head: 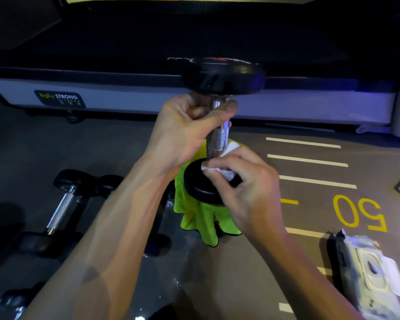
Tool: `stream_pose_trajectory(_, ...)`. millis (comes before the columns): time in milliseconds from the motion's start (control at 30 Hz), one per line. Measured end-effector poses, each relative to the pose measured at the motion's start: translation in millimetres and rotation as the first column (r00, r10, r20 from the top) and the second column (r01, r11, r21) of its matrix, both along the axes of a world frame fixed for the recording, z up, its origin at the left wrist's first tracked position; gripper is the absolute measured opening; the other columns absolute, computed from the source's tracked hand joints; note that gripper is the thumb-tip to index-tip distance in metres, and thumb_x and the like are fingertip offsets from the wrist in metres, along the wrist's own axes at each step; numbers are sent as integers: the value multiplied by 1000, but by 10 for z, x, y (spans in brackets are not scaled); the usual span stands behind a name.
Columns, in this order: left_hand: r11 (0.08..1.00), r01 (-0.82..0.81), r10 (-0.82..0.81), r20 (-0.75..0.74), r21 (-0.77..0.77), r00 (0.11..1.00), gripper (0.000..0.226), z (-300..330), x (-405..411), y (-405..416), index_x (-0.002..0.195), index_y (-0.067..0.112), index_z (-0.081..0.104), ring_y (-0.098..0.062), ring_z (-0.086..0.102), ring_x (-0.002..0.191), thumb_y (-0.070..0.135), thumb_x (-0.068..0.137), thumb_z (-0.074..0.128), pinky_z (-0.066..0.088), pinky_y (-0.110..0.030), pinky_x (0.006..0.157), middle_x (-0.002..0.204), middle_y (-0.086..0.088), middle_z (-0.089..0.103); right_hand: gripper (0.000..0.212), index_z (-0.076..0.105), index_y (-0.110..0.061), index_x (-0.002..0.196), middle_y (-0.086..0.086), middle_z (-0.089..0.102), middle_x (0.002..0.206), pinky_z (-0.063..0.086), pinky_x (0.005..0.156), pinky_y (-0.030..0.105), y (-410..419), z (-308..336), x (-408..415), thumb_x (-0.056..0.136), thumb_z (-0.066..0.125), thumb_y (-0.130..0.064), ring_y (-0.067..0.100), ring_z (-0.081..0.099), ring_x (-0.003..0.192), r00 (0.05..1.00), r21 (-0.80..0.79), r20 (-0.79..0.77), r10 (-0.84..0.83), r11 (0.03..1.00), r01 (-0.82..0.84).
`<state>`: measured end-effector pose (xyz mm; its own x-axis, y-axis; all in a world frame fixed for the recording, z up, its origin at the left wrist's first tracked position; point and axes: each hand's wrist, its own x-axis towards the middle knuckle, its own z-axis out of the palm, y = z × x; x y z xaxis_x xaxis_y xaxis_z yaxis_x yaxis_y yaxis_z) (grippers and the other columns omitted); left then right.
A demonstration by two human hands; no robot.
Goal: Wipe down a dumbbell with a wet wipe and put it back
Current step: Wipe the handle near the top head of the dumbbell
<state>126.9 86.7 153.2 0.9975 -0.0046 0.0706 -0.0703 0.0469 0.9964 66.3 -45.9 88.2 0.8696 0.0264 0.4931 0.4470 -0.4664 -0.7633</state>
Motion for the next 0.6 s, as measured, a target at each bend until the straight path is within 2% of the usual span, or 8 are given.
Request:
stream_pose_trajectory(100, 992, -97, 92, 64, 81, 994, 47, 58, 13, 121, 114, 15, 73, -18, 74, 89, 26, 73, 95, 58, -28, 82, 93, -4, 77, 9, 83, -19, 93, -7, 72, 94, 53, 81, 25, -79, 17, -3, 87, 83, -12, 12, 70, 91, 998, 98, -63, 27, 995, -21)
stream_pose_trajectory(167, 963, -188, 149, 202, 192, 968, 73, 140, 20, 239, 133, 23, 60, -5, 72, 103, 29, 70, 97, 55, -20, 88, 117, 6, 74, 12, 83, -21, 95, -9, 72, 96, 51, 83, 22, -107, 37, -23, 87, 82, -11, 11, 69, 94, 995, 82, -85, 46, 996, -39)
stream_pose_trajectory(233, 920, -196, 69, 355, 338, 933, 90, 242, 18, 316, 149, 34, 42, -2, 63, 125, 29, 75, 94, 53, -22, 103, 144, 11, 58, 18, 82, -21, 100, -11, 72, 101, 51, 86, 21, -151, 63, -36, 89, 79, -8, 12, 69, 100, 989, 50, -107, 102, 994, -97)
stream_pose_trajectory(267, 893, -169, -27, 424, 418, 905, 87, 282, 24, 323, 153, 29, 42, -5, 57, 135, 25, 81, 90, 50, -27, 111, 151, 11, 51, 21, 82, -22, 104, -11, 72, 104, 51, 88, 21, -188, 80, -32, 90, 78, -6, 13, 69, 104, 982, 42, -126, 139, 990, -135)
stream_pose_trajectory(333, 829, -160, -173, 518, 536, 838, 62, 314, 59, 308, 146, 18, 54, -11, 53, 139, 20, 90, 81, 46, -37, 117, 145, 11, 53, 24, 82, -23, 107, -12, 72, 105, 49, 89, 20, -251, 115, -2, 90, 77, -7, 14, 68, 106, 970, 30, -161, 184, 983, -181)
stream_pose_trajectory(400, 810, -202, -165, 545, 550, 822, 47, 292, 87, 281, 136, 16, 63, -9, 60, 125, 20, 92, 79, 49, -32, 110, 129, 8, 62, 21, 83, -24, 102, -12, 72, 100, 48, 84, 17, -257, 137, 46, 88, 79, -9, 13, 69, 99, 971, 10, -163, 174, 985, -175)
stream_pose_trajectory(467, 815, -240, -117, 555, 527, 824, 46, 264, 84, 266, 133, 17, 66, -4, 62, 118, 18, 89, 81, 49, -25, 105, 123, 10, 63, 17, 83, -24, 96, -12, 71, 93, 46, 76, 15, -202, 168, 89, 87, 81, -10, 10, 67, 89, 978, -24, -139, 153, 987, -158)
stream_pose_trajectory(600, 806, -279, -79, 561, 522, 824, 47, 263, 112, 277, 132, 19, 68, -2, 63, 116, 19, 87, 83, 52, -30, 105, 120, 13, 64, 12, 81, -18, 97, -5, 65, 88, 45, 69, 17, -81, 339, 219, 89, 80, -10, 10, 61, 78, 997, -26, 18, 78, 997, -78)
